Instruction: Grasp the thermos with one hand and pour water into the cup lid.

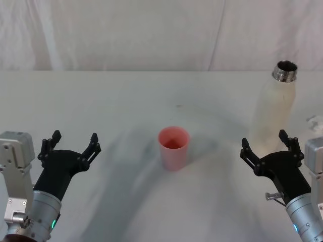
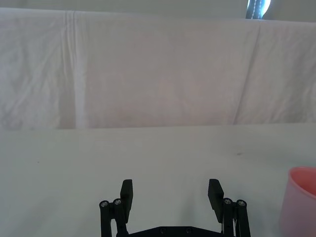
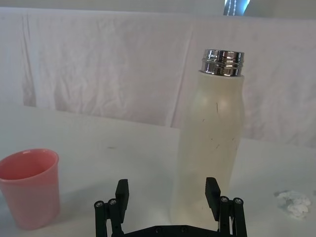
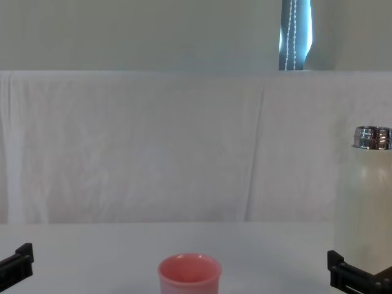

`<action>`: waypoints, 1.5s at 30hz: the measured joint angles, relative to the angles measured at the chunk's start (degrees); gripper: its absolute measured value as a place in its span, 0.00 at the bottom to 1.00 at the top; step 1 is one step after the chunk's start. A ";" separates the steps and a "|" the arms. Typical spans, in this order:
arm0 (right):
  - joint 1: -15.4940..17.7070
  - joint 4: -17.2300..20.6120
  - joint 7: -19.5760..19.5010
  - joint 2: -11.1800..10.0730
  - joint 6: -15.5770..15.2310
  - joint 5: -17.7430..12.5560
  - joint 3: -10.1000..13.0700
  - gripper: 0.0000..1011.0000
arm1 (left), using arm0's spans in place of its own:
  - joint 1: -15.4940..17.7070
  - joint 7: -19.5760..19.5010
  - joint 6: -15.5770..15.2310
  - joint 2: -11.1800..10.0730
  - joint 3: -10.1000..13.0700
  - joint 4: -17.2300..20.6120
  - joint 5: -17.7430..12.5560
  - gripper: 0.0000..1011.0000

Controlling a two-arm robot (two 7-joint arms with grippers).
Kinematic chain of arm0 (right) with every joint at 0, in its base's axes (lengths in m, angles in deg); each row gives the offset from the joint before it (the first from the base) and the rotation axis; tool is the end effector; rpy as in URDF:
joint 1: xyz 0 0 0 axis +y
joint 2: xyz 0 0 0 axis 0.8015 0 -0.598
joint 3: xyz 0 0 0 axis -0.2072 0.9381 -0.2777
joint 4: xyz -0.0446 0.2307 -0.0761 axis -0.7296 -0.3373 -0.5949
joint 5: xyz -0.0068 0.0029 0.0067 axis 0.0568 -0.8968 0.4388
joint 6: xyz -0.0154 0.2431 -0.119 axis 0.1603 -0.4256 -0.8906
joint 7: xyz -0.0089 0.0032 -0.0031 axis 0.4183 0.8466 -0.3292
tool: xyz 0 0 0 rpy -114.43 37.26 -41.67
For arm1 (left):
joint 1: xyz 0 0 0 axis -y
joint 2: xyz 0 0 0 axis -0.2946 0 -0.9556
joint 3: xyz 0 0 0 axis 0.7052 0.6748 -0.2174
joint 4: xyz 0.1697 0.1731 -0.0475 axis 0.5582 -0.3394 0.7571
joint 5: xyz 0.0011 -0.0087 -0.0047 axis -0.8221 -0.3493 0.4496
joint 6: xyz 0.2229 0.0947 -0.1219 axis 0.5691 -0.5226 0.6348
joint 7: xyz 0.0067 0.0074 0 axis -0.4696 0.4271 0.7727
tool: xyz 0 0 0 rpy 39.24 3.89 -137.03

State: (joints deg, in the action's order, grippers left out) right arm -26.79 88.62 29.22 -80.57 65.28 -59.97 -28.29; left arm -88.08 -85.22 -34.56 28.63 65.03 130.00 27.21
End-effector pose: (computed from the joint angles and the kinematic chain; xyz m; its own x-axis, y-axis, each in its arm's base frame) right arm 0.2370 0.0356 -0.2551 0.2629 -0.9625 0.0674 0.9627 0.2663 0.0477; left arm 0.2264 0.0312 -0.2446 0.1245 0.9917 -0.0326 -0.9921 0.1240 -0.0177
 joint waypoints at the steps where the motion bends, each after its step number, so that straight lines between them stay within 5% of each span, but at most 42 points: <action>1: 0.00 0.00 0.00 0.00 0.00 0.00 0.00 0.99 | 0.00 0.00 0.00 0.00 0.00 0.00 0.00 0.99; 45: 0.00 0.00 0.00 0.00 0.00 0.00 0.00 0.99 | 0.00 0.00 0.00 0.00 0.00 0.00 0.00 0.99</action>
State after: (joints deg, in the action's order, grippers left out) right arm -26.80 88.62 29.22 -80.57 65.28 -59.97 -28.29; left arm -88.08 -85.22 -34.56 28.63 65.03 130.00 27.21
